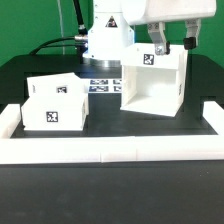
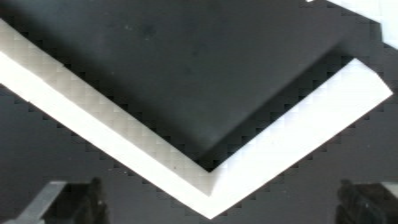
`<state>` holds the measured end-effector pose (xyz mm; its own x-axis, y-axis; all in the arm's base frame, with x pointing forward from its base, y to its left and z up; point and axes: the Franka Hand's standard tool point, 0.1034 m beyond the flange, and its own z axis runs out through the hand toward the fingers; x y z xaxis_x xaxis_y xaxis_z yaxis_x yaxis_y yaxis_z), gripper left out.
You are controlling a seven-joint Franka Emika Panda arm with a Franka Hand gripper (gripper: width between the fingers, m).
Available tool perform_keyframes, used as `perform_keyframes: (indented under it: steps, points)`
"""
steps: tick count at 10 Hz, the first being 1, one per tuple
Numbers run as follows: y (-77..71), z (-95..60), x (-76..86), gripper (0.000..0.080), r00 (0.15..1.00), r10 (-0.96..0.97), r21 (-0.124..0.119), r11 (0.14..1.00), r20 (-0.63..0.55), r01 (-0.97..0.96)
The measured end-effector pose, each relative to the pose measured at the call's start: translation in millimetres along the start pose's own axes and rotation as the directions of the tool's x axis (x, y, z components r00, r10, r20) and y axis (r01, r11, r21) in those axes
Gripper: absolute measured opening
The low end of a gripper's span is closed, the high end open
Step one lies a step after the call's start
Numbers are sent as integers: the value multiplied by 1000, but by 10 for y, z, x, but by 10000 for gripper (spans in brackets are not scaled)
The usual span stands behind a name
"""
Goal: Assemble drawer
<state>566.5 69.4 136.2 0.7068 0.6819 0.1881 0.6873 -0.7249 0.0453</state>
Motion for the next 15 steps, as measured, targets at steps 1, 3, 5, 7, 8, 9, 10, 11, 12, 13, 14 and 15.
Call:
perform_keyframes:
  steps: [1, 3, 5, 7, 8, 9, 10, 11, 12, 13, 14, 15]
  points:
    - [9, -1, 2, 650, 1000, 1, -7, 1000, -7, -1]
    - [11, 0, -1, 650, 1000, 1, -7, 1000, -7, -1]
    - [11, 7, -5, 650, 1000, 1, -7, 1000, -6, -1]
    - [3, -5, -17, 650, 999, 37, -6, 999, -4, -37]
    - [-44, -68, -71, 650, 997, 80, -7, 997, -1, -80]
    - [-104, -130, -135, 650, 990, 138, -8, 990, 2, -138]
    - [-152, -176, -178, 650, 971, 238, -11, 971, 3, -238]
    - [-167, -197, -194, 650, 956, 292, -12, 956, 2, -292]
    - [-164, -177, -192, 650, 943, 333, -11, 943, 3, -333]
    - [-167, -174, -193, 650, 912, 411, -11, 912, 2, -411]
    - [-168, -173, -193, 650, 887, 462, -11, 887, 2, -462]
    - [-170, -171, -193, 650, 867, 498, -10, 867, 2, -498]
